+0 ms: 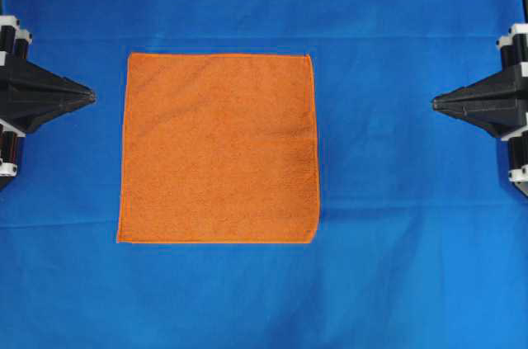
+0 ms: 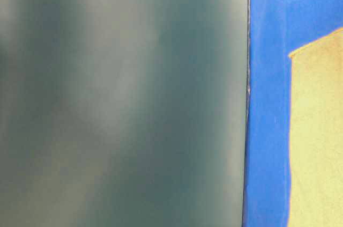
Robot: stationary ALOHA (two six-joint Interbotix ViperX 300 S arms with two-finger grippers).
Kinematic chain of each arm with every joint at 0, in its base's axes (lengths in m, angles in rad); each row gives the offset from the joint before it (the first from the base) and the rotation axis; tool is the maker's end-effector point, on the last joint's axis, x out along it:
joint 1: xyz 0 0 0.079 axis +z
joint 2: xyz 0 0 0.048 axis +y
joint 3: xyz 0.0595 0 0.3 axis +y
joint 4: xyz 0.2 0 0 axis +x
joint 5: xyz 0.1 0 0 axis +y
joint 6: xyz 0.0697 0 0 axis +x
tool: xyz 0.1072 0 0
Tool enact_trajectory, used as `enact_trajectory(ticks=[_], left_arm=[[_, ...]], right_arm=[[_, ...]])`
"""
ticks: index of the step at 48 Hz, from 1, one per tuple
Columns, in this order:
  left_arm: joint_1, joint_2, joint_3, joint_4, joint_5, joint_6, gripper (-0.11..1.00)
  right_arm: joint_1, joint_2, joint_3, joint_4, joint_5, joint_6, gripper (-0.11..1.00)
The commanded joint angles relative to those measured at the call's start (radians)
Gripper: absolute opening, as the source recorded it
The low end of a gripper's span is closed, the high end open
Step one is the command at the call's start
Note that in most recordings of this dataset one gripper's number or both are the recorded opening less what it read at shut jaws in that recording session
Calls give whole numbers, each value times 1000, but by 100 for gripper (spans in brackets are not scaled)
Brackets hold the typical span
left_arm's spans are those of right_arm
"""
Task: Fold the orange towel.
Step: 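Move both grippers to the towel's top corners and grasp them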
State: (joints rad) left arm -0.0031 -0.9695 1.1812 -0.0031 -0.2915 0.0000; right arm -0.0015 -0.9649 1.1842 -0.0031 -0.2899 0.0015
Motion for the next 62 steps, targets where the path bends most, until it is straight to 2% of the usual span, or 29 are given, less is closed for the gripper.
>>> enact_trajectory(ticks=[1, 13, 24, 32, 38, 46, 49, 53, 62], left_arm=[[5, 9, -21, -23, 18, -12, 0], [23, 14, -23, -25, 103, -14, 0], [130, 31, -14, -26, 193, -17, 0], [219, 92, 9, -31, 201, -18, 3], [301, 166, 32, -35, 198, -54, 22], [407, 288, 60, -34, 153, -129, 69], [428, 354, 66, -34, 127, -138, 82], [439, 434, 71, -34, 98, -138, 91], [439, 620, 72, -34, -8, -138, 91]], right_arm=[[-2, 11, -34, 5, -9, 6, 0], [-20, 94, -80, 11, 21, 15, 0], [-140, 235, -109, 44, 21, 57, 0], [-229, 374, -133, 48, 26, 97, 1], [-275, 514, -179, 48, 31, 106, 5], [-330, 709, -259, 48, 52, 104, 52], [-347, 773, -288, 43, 61, 103, 62], [-368, 857, -327, 41, 77, 98, 59], [-387, 1000, -397, 37, 97, 97, 57]])
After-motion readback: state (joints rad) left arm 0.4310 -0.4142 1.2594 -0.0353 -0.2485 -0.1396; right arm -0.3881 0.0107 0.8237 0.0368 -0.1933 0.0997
